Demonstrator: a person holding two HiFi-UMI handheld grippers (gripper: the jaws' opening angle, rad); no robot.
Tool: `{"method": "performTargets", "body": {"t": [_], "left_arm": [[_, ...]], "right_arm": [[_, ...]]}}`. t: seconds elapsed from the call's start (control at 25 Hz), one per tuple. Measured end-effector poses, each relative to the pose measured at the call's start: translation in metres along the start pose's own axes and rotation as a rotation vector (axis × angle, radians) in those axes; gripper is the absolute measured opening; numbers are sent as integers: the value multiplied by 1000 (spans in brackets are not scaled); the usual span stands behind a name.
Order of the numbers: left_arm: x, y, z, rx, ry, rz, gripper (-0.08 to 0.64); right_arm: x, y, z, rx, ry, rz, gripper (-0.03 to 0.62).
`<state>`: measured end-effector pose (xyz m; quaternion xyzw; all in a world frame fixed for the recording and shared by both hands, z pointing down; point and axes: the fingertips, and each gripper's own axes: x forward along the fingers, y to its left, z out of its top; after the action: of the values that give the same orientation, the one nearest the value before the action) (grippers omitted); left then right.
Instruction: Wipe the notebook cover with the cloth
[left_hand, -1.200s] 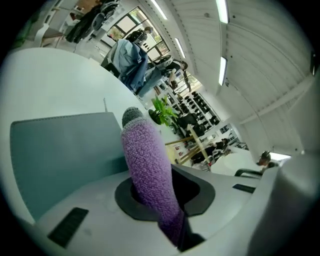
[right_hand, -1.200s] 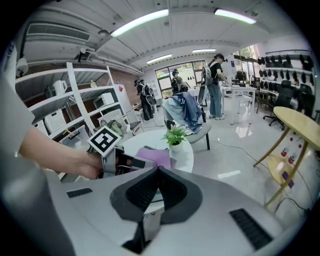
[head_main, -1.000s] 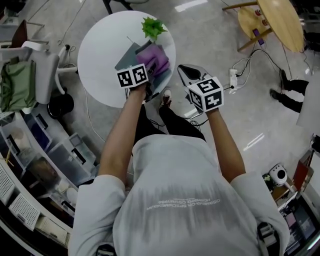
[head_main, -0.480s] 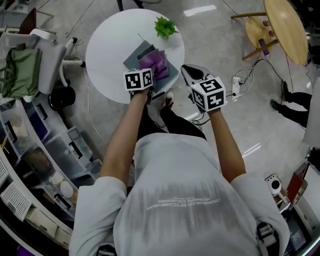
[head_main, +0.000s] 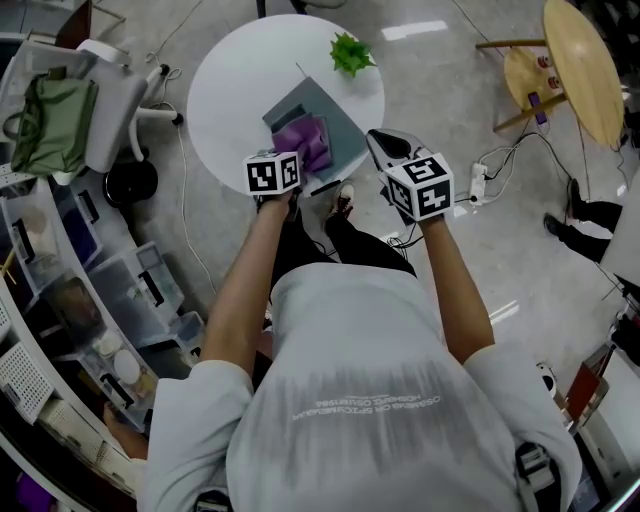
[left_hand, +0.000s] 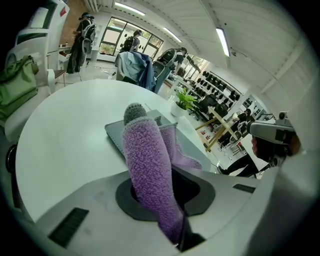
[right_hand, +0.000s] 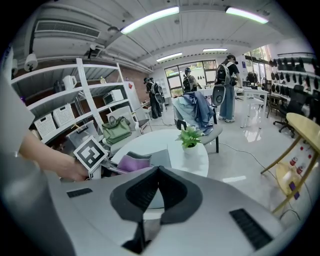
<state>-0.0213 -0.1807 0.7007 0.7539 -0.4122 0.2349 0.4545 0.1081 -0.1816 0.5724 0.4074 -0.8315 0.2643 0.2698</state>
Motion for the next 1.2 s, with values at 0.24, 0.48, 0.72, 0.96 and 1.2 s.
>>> {"method": "performTargets", "body": {"t": [0.24, 0.48, 0.72, 0.96, 1.2], "left_arm": [[-16, 16, -13, -11, 18, 20, 54], [-26, -3, 8, 106, 9, 1, 52], [3, -93, 53, 117, -76, -279, 52], [51, -131, 45, 104, -13, -344, 52], [65, -108, 21, 254, 90, -180, 52]], "right_arm": [[-6, -1, -5, 15, -8, -17, 2], [-25, -16, -13, 58, -31, -61, 2], [-44, -28, -27, 112, -54, -107, 2], [-67, -40, -49, 158, -54, -159, 2], [-83, -49, -70, 201, -41, -196, 2]]}}
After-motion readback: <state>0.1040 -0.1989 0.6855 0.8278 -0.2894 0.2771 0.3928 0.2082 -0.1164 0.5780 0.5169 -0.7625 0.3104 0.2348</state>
